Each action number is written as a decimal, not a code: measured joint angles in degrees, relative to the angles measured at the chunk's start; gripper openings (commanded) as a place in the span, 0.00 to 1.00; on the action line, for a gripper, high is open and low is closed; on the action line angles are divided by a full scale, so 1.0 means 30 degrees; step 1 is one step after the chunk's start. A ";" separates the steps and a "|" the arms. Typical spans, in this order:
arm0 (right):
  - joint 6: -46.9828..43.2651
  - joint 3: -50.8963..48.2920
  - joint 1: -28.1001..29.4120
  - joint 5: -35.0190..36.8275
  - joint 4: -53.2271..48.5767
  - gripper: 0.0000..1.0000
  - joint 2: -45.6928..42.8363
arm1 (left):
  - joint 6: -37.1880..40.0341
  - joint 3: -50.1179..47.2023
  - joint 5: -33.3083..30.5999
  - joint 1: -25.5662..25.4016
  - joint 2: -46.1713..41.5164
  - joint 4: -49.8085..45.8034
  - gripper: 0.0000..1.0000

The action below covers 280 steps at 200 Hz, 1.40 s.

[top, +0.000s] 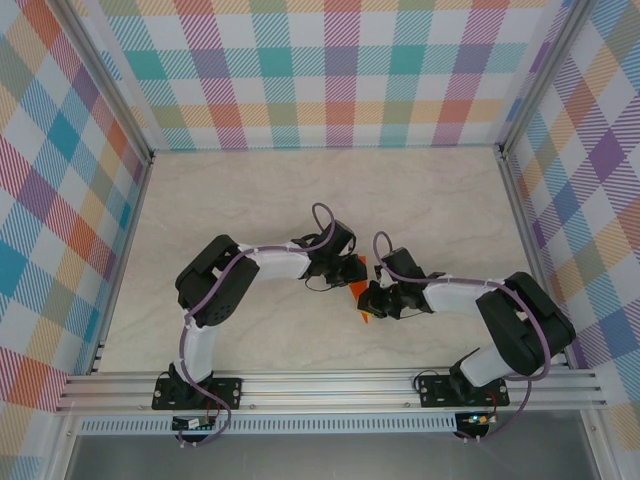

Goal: Fold a paper plane with a square sheet of paper (pick it up from the middle)
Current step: Fold the wing for the fifth time at the center of the table.

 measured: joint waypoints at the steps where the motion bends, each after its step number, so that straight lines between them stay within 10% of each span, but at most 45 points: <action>1: -0.0007 -0.0007 -0.0007 -0.0015 0.0015 0.09 0.0000 | 0.0000 0.0015 0.0000 0.0000 0.0000 -0.0015 0.23; 78: -0.1508 -0.0503 -0.0444 -0.0991 0.1013 0.08 0.0124 | 0.1239 0.1144 -0.2339 0.0015 -0.1282 -0.2273 0.39; 132: -0.1712 -0.0503 -0.0641 -0.1333 0.1078 0.08 0.0248 | 0.1290 -0.1239 -0.3147 0.0605 -0.4743 -0.0058 0.32; 280: -0.1727 -0.0554 -0.0816 -0.1690 0.1195 0.07 0.0408 | 0.1494 -0.2492 -0.0845 0.0707 -0.0831 0.4058 0.28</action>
